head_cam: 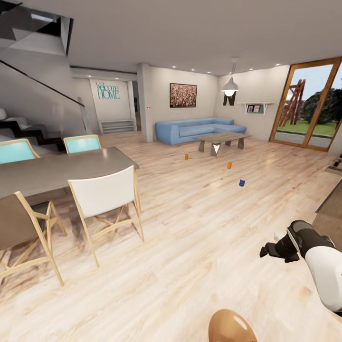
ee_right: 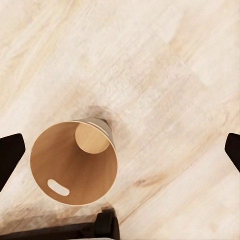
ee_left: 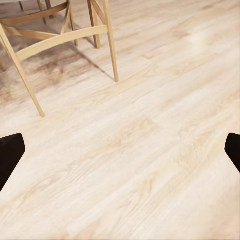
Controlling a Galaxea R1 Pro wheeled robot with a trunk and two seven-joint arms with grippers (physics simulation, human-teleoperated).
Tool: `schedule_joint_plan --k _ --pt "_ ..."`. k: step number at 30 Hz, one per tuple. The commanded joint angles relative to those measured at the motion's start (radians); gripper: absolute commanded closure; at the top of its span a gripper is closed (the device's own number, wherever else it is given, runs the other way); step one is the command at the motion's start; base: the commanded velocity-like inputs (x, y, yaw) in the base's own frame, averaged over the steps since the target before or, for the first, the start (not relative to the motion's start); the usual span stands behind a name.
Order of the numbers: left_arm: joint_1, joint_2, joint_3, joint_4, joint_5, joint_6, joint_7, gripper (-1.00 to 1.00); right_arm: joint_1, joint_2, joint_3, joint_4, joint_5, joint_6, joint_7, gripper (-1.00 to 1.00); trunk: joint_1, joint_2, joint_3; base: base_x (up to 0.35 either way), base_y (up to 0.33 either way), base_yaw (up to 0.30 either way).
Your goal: Put the three can of soda from the living room inside the tash can in the kitchen.
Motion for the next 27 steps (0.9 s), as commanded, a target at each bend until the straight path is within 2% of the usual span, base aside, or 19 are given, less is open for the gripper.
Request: schedule_joint_plan --k 1,27 --pt "0.0 0.0 0.0 0.0 0.0 0.0 0.0 -1.0 0.0 0.0 0.0 0.0 0.0 0.0 -0.001 -1.0 0.004 -0.007 -0.003 0.0 0.0 0.0" --pt "0.0 0.0 0.0 0.005 0.0 0.0 0.0 -1.0 0.0 0.003 0.0 0.001 -0.001 0.0 -0.006 -1.0 0.104 -0.189 -0.085 0.0 0.0 0.0"
